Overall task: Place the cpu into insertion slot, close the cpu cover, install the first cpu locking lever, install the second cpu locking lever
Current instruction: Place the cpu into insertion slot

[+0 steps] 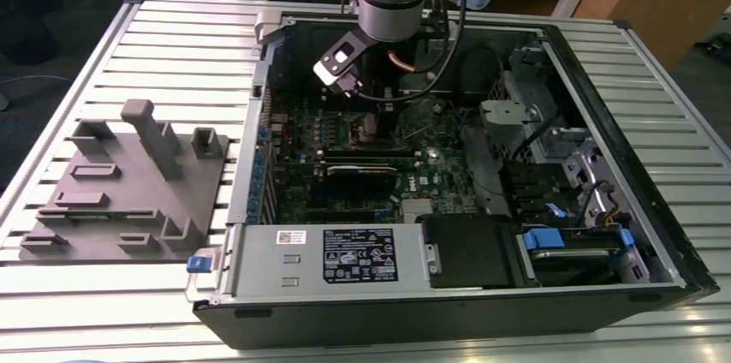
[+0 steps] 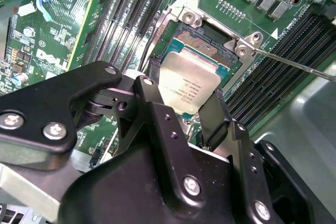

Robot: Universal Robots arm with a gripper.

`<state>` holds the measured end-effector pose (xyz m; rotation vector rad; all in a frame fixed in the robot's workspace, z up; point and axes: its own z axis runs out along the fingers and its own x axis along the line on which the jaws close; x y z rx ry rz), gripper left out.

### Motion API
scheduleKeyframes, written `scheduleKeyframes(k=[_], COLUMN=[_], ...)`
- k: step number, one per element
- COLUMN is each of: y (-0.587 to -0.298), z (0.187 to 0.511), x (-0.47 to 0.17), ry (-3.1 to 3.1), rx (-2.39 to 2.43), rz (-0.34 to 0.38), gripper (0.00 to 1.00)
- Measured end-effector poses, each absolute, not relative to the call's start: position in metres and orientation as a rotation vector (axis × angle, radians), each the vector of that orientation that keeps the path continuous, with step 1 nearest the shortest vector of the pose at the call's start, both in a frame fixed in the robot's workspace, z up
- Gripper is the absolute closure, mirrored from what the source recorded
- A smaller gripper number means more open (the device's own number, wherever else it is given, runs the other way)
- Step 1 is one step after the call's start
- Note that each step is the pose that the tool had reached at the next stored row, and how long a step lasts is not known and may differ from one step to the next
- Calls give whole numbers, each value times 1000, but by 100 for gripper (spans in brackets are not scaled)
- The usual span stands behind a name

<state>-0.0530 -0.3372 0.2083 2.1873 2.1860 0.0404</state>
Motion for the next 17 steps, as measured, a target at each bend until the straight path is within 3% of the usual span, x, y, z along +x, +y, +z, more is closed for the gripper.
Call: scheduleKeyframes(k=[17], y=[-337], z=[206], x=[-53], ry=[2186], rx=[2187], rz=[40], gripper=[46])
